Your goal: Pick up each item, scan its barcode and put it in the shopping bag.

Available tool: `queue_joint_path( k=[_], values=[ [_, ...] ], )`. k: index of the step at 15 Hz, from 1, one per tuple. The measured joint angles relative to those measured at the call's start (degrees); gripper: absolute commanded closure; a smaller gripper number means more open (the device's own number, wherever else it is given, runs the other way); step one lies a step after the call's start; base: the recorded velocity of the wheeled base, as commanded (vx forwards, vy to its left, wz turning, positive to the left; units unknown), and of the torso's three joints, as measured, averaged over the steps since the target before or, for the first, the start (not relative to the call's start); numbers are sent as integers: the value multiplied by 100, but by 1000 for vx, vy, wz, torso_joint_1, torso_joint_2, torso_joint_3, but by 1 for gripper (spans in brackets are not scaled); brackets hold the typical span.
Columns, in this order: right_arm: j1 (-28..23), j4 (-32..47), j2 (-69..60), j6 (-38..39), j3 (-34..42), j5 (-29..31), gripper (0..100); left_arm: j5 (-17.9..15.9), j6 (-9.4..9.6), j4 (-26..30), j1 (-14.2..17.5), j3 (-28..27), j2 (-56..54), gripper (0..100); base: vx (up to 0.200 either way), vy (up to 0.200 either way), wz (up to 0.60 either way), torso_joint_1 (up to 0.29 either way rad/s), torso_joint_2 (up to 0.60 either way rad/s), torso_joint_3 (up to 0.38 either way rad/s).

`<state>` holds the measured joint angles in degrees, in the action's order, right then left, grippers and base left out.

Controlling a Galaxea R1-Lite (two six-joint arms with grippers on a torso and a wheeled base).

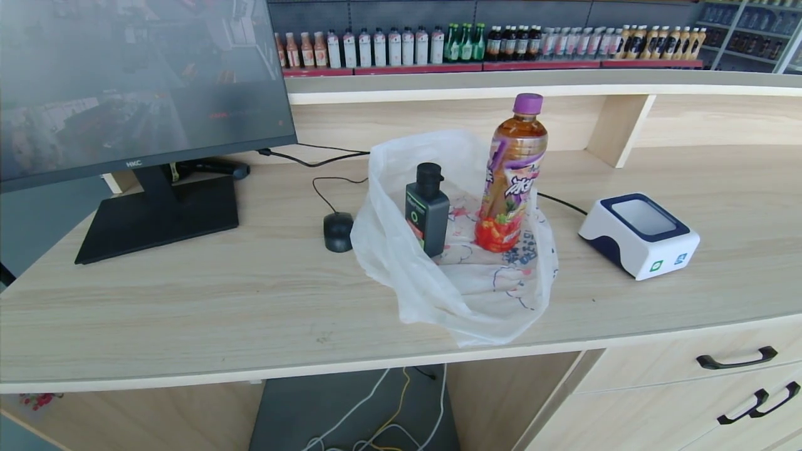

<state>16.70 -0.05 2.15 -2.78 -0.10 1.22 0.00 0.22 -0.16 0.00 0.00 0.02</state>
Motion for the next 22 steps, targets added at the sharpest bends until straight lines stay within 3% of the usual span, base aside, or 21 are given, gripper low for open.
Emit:
queue_joint_path(
  k=[2, 5, 8, 11, 17, 22],
  values=[
    [-193, 2, 140, -1, 0, 0, 0, 0, 10, 0, 0, 0, 0, 0, 0, 0, 0, 0, 0, 0],
    [-1084, 0, 247, -6, 0, -5, 0, 0, 7, 0, 0, 0, 0, 0, 0, 0, 0, 0, 0, 0],
    [-1538, 5, -52, 2, 0, -27, 0, 0, -1, 0, 0, 0, 0, 0, 0, 0, 0, 0, 0, 0],
    [-1615, 5, -190, 49, 0, -33, 0, 0, -1, 0, 0, 0, 0, 0, -200, 0, 0, 2, 7, -1],
    [-1630, 5, -222, 148, 0, -33, 0, 0, 7, 2, 0, 0, 0, 0, 0, 0, 0, 0, 0, 0],
    [-1635, 2, -224, 158, 0, -35, 0, 0, -6, 0, -5, 0, -2, 0, 0, -200, 0, 4, 3, 0]
  ],
)
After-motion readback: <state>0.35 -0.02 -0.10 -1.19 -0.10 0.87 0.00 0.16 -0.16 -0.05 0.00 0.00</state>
